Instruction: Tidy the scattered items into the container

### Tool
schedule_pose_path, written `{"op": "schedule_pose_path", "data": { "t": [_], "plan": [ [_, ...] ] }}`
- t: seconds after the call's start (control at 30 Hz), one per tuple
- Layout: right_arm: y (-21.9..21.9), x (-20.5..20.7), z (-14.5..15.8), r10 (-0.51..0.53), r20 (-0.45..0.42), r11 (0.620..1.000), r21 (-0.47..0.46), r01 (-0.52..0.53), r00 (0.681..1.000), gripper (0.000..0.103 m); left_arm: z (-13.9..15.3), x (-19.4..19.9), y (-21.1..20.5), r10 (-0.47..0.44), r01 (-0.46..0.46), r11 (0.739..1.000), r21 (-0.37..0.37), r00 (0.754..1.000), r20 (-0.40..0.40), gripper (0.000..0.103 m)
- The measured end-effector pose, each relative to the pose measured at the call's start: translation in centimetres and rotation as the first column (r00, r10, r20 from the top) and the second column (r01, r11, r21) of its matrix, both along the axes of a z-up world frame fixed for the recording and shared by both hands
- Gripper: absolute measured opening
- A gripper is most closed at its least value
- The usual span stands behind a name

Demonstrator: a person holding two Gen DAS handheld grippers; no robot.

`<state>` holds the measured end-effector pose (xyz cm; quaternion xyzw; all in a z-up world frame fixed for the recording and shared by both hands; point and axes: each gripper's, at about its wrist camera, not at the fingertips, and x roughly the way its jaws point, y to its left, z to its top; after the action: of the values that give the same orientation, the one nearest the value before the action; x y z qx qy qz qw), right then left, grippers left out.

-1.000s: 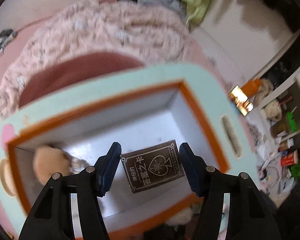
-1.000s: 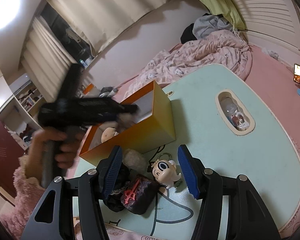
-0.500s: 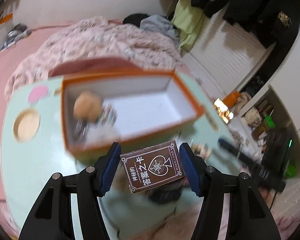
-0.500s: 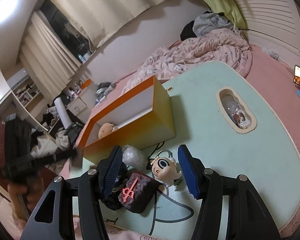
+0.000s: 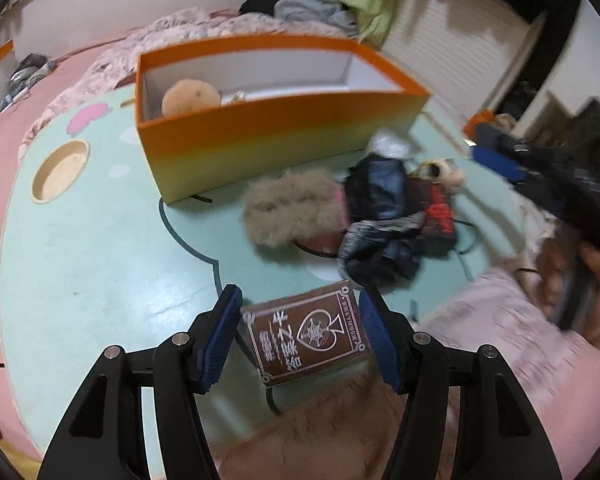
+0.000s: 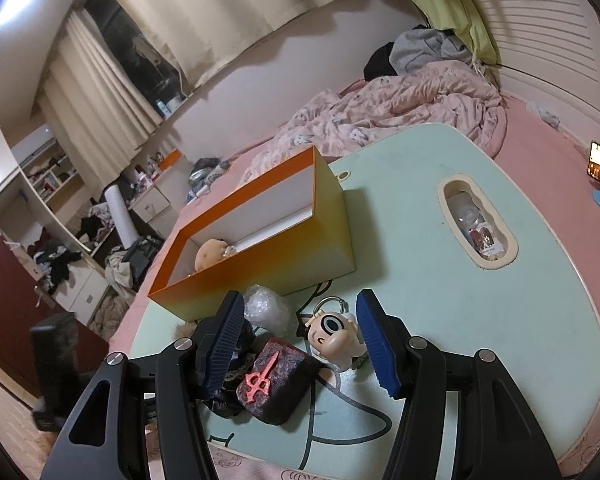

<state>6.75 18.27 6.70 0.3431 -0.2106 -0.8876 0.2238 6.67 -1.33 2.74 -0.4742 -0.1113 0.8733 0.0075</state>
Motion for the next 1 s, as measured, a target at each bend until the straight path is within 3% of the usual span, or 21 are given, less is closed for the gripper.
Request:
{"op": "schedule_pose_path", "data": {
  "t": [0.27,0.33,0.47,0.6,0.67,0.77,0.83,1.0],
  "plan": [
    [-0.2,0.1,0.6,0.004,-0.010,1.000,0.007,-0.004,1.000,0.058,0.8,0.7,-0.6,0.054,-0.051,0.998,0.028,0.990,-0.127,0.068],
    [-0.7,-0.1,1.7,0.030,-0.029,0.999,0.014,-0.029,0.999,0.058,1.3,1.9,-1.2,0.066,-0.065,0.998,0.010,0.983,-0.171,0.074],
    [-4.0,-1.8,6.3,0.143,-0.085,0.989,0.056,-0.139,0.986,0.058,2.4,3.9,-3.2,0.125,-0.121,0.992,0.030,0.955,-0.269,0.074],
    [-10.5,-7.1,8.2,0.326,0.036,0.941,0.087,-0.328,0.945,0.058,3.2,4.3,-5.5,0.201,-0.179,0.979,0.102,0.933,-0.297,0.076],
    [-14.3,-10.2,7.5,0.362,0.126,0.911,0.161,-0.379,0.924,0.049,3.3,4.5,-6.0,0.214,-0.186,0.975,0.120,0.930,-0.300,0.076],
    [-18.8,-14.0,5.3,0.361,0.266,0.855,0.288,-0.431,0.894,0.035,3.1,4.9,-6.3,0.217,-0.187,0.974,0.125,0.925,-0.311,0.076],
    [-20.6,-15.8,3.8,0.334,0.342,0.831,0.333,-0.446,0.878,0.033,3.0,5.1,-6.3,0.219,-0.188,0.974,0.126,0.924,-0.313,0.076],
    [-21.4,-17.2,0.4,0.318,0.444,0.817,0.320,-0.480,0.838,0.029,2.8,5.4,-6.8,0.235,-0.201,0.970,0.138,0.922,-0.307,0.076]
  ]
}}
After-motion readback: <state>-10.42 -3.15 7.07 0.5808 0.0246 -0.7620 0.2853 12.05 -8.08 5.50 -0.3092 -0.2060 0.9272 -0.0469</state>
